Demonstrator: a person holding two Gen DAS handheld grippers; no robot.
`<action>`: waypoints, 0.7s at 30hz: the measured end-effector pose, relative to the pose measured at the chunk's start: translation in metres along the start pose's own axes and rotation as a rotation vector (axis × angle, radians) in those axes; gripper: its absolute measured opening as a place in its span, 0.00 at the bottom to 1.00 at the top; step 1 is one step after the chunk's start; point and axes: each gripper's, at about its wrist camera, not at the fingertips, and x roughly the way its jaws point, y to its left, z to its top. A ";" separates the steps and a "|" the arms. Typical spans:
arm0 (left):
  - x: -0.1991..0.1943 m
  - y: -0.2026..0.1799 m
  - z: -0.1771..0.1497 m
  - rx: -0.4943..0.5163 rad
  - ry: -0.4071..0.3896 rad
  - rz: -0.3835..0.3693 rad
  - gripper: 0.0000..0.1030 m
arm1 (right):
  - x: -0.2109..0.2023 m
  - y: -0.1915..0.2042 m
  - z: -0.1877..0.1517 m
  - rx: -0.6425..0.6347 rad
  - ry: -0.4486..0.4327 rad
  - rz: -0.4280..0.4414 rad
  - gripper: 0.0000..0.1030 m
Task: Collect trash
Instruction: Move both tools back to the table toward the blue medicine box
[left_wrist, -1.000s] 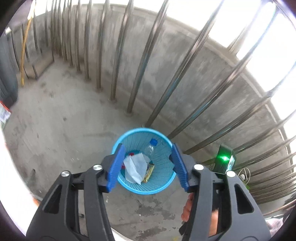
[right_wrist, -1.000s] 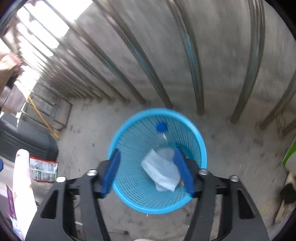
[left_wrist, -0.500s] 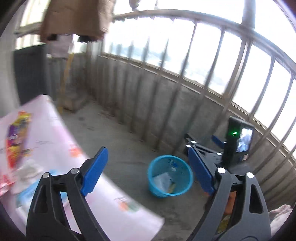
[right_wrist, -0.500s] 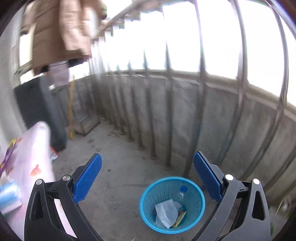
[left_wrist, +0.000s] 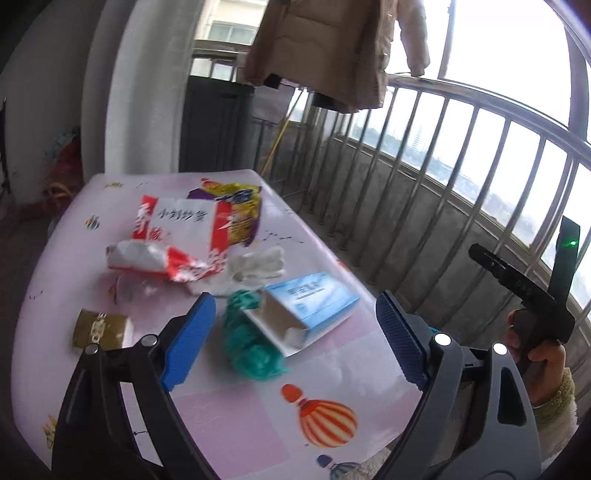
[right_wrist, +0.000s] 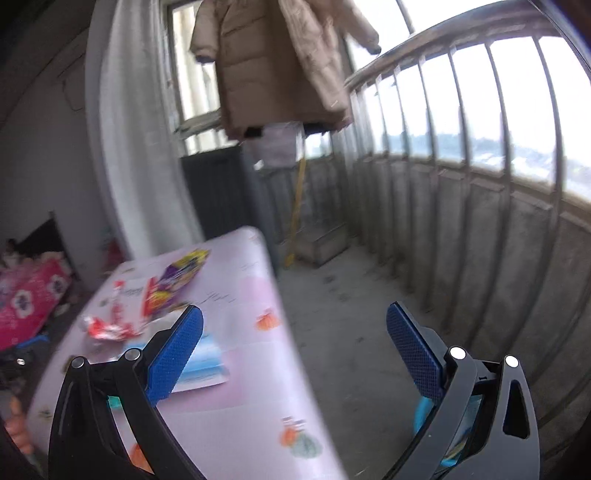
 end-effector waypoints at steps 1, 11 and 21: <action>0.001 0.006 -0.001 -0.012 -0.002 -0.007 0.82 | 0.009 0.007 -0.002 0.014 0.044 0.044 0.94; 0.086 0.046 0.021 -0.164 0.113 -0.145 0.51 | 0.079 0.041 -0.033 0.159 0.371 0.290 0.68; 0.151 0.032 0.000 -0.208 0.353 -0.341 0.27 | 0.118 0.010 -0.071 0.419 0.585 0.381 0.45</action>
